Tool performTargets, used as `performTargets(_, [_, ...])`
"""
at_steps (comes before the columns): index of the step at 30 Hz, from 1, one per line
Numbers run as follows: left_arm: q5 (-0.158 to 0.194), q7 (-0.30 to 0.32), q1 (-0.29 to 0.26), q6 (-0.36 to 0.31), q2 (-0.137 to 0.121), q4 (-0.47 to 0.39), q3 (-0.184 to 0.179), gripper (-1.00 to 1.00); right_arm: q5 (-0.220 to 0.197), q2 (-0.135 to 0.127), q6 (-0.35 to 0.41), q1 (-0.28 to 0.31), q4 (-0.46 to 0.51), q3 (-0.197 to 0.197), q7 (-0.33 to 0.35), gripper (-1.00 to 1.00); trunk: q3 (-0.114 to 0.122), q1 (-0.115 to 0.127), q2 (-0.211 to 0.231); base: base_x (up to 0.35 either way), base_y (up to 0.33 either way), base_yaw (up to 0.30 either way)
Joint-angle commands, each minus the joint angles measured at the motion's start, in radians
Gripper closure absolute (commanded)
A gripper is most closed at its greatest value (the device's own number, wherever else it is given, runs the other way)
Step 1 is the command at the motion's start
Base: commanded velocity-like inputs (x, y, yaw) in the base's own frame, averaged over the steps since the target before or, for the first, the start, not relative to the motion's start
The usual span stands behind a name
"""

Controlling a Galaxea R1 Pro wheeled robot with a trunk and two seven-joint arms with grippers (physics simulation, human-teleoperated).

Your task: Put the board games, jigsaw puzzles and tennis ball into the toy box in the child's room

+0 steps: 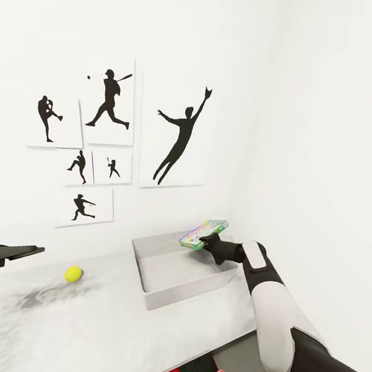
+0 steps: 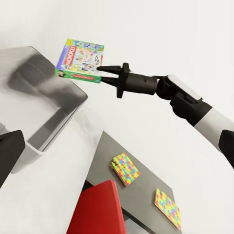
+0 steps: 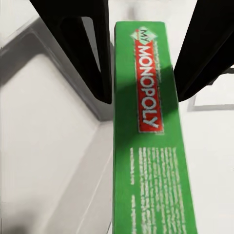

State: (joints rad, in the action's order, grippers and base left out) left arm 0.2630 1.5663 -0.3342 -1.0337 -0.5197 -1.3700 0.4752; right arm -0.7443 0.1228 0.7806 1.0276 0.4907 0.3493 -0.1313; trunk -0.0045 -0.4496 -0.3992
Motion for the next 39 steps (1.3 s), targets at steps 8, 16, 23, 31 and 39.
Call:
performTargets(8, [0.009, 0.004, 0.000, -0.012, 0.000, 0.000, -0.001, -1.00, -0.012, 0.007, 0.003, 0.000, 0.001, 0.005, -0.011, 1.00, -0.006, 0.000, -0.001, 0.000, 0.000, 0.000])
performTargets(16, [0.013, 0.004, 0.000, -0.012, 0.012, 0.004, -0.002, -1.00, -0.014, 0.008, 0.002, -0.001, -0.001, 0.006, -0.011, 1.00, -0.019, 0.000, -0.001, 0.000, 0.000, 0.000])
performTargets(23, [0.023, 0.004, -0.019, -0.013, 0.041, 0.016, -0.014, -1.00, -0.014, 0.000, 0.006, -0.001, -0.001, 0.053, -0.010, 1.00, -0.030, 0.000, -0.001, 0.000, 0.000, 0.000])
performTargets(31, [0.059, 0.004, -0.037, -0.013, 0.038, 0.088, -0.012, -1.00, -0.015, 0.001, 0.005, -0.005, -0.002, 0.076, -0.007, 1.00, -0.043, 0.000, -0.001, 0.000, 0.000, 0.000])
performTargets(39, [0.067, 0.004, -0.043, -0.013, 0.040, 0.107, -0.008, -1.00, -0.014, 0.006, 0.001, -0.006, -0.001, 0.144, -0.011, 1.00, -0.056, 0.000, -0.001, 0.000, 0.000, 0.038])
